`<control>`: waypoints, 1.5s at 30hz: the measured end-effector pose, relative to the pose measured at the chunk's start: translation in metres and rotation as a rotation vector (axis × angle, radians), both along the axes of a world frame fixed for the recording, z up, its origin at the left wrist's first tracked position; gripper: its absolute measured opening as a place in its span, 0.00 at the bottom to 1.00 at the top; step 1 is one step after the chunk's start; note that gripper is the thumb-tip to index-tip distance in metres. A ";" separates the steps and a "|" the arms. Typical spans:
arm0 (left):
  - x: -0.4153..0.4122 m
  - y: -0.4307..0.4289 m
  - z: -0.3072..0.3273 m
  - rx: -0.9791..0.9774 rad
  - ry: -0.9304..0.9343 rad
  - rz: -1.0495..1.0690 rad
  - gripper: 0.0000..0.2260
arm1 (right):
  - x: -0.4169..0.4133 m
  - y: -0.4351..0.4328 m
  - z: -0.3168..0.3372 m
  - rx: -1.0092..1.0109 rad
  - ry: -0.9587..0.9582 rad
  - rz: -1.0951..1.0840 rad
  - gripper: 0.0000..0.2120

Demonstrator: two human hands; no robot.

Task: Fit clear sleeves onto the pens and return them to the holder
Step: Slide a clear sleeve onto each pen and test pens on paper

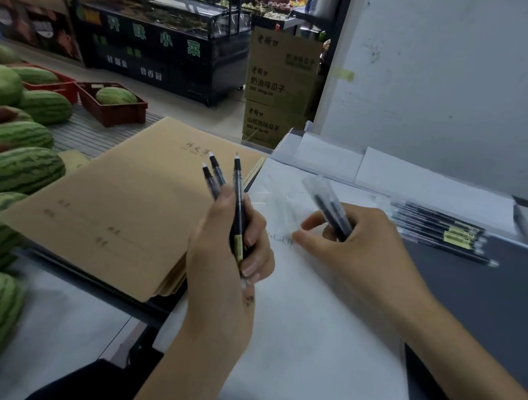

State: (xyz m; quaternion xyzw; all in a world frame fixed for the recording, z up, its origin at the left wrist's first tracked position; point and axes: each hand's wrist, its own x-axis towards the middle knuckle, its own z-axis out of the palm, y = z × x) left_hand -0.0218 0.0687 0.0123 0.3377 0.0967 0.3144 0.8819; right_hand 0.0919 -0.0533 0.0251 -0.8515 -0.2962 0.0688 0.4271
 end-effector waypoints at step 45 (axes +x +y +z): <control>0.001 -0.001 -0.003 -0.027 0.040 0.031 0.15 | 0.001 0.012 -0.001 -0.271 -0.291 0.096 0.16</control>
